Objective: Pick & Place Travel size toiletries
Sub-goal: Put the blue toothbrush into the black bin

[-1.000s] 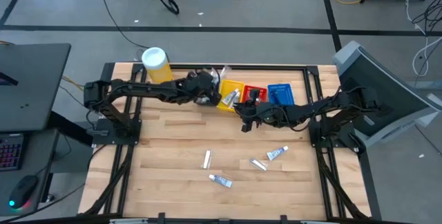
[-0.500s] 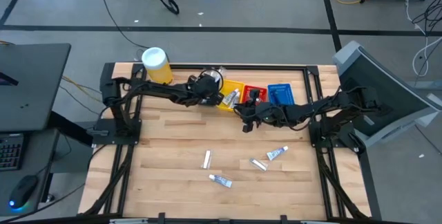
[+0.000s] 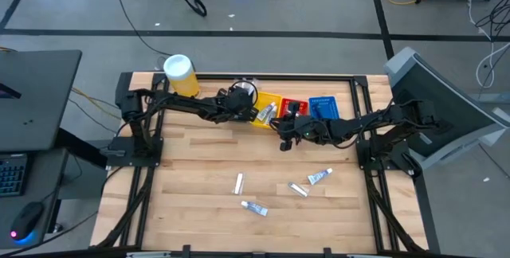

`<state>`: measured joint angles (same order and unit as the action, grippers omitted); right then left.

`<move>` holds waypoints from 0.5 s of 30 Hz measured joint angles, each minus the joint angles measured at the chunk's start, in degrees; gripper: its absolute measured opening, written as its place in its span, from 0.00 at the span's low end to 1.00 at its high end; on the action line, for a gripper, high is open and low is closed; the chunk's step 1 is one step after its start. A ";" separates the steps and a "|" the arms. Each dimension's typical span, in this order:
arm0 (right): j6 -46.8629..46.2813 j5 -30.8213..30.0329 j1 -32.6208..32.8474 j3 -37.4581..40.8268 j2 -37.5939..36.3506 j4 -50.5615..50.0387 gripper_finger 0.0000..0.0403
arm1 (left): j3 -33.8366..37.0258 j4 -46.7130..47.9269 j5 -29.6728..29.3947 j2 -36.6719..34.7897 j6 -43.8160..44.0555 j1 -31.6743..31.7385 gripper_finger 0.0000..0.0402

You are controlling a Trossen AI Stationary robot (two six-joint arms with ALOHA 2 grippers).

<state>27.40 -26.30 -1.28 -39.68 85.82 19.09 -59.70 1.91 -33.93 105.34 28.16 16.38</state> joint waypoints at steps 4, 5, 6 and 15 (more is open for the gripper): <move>0.00 0.00 0.00 0.00 0.00 0.00 0.14 | 0.00 0.02 0.61 0.00 -0.13 0.00 0.14; 0.00 0.02 0.00 0.00 0.00 0.00 0.14 | 0.00 -0.06 0.62 0.00 -0.33 0.00 0.16; 0.00 0.11 0.00 0.00 0.00 0.01 0.14 | 0.00 -0.05 0.66 0.00 -0.33 0.00 0.18; -5.51 7.67 -0.17 0.00 0.00 0.01 0.14 | 0.00 -0.06 2.31 0.00 -0.57 -0.13 0.31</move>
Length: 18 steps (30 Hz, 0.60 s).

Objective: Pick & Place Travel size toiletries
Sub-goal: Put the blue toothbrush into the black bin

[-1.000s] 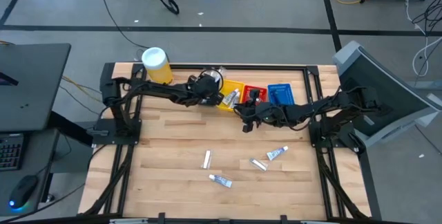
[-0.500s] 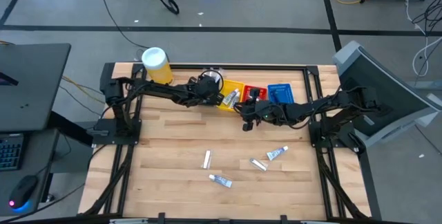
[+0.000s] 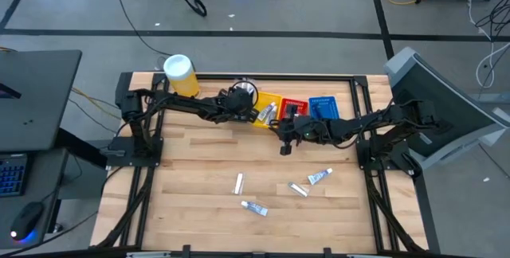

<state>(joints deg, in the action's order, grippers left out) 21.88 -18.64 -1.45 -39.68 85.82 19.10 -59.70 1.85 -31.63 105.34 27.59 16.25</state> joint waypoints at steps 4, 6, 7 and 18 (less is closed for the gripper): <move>-2.15 0.84 -0.60 0.00 0.00 -0.01 0.14 | 0.00 -0.02 1.55 0.00 -0.13 -0.02 0.32; -2.16 0.84 -0.95 0.00 0.00 -0.01 0.14 | 0.00 -0.02 1.58 0.00 -0.15 -0.02 0.32; -2.16 0.84 -1.15 0.00 0.00 -0.01 0.14 | 0.00 -0.02 1.57 0.00 -0.15 -0.02 0.31; -2.16 0.88 -1.60 0.00 0.00 -0.01 0.14 | 0.00 -0.02 1.75 -0.02 -0.17 -0.02 0.31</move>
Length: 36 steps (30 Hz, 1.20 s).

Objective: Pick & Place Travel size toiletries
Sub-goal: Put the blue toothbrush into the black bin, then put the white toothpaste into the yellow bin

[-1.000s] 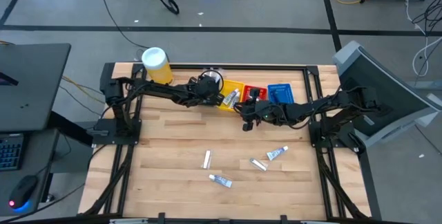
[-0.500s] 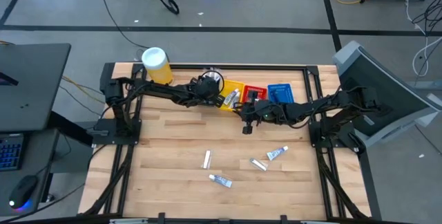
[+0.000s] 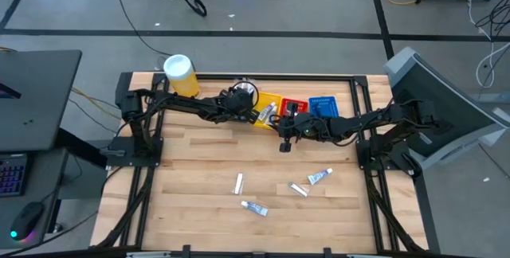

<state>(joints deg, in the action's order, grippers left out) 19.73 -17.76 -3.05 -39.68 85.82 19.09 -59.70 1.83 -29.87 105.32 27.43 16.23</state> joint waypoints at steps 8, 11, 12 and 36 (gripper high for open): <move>0.00 -0.02 0.00 0.00 0.00 0.00 0.14 | -1.24 0.52 8.97 -0.44 -3.82 -0.47 0.31; 0.00 -0.02 0.00 0.00 0.00 -0.01 0.14 | -2.87 0.93 11.79 -0.44 -4.34 -1.23 0.30; 0.00 -0.02 0.00 0.00 0.00 0.00 0.14 | -3.54 1.51 12.48 -0.44 -4.29 -1.53 0.30; 0.00 -0.09 0.00 0.00 0.00 -2.60 0.14 | -12.50 19.93 41.09 -1.40 -23.96 -19.97 0.30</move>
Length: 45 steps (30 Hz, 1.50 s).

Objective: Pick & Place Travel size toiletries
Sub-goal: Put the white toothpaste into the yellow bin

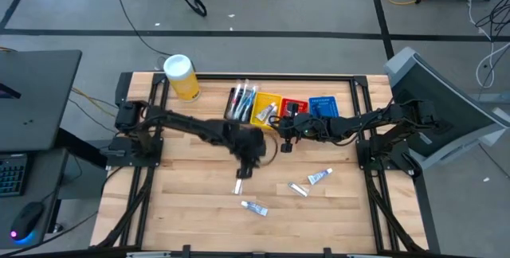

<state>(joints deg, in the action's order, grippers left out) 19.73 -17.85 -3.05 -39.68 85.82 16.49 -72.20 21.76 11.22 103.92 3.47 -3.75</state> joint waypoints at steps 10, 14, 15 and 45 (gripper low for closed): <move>-0.35 0.05 0.00 0.00 0.00 0.44 0.14 | 0.01 -6.35 -2.97 0.04 -1.12 -8.68 0.30; -5.89 0.11 0.02 0.00 0.00 0.47 0.14 | 0.01 -7.06 -3.07 0.04 -0.36 -10.74 0.30; -7.64 0.13 0.02 0.00 0.00 0.44 0.14 | 0.00 -7.20 -3.50 0.04 0.43 -11.24 0.30; -24.85 14.98 4.22 0.00 -0.02 -8.61 0.14 | 0.06 -4.79 -18.63 2.18 1.58 -24.23 0.51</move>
<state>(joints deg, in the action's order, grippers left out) -5.13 -2.86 1.18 -39.68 85.80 7.88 -72.14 16.97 -7.41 106.10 5.05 -27.97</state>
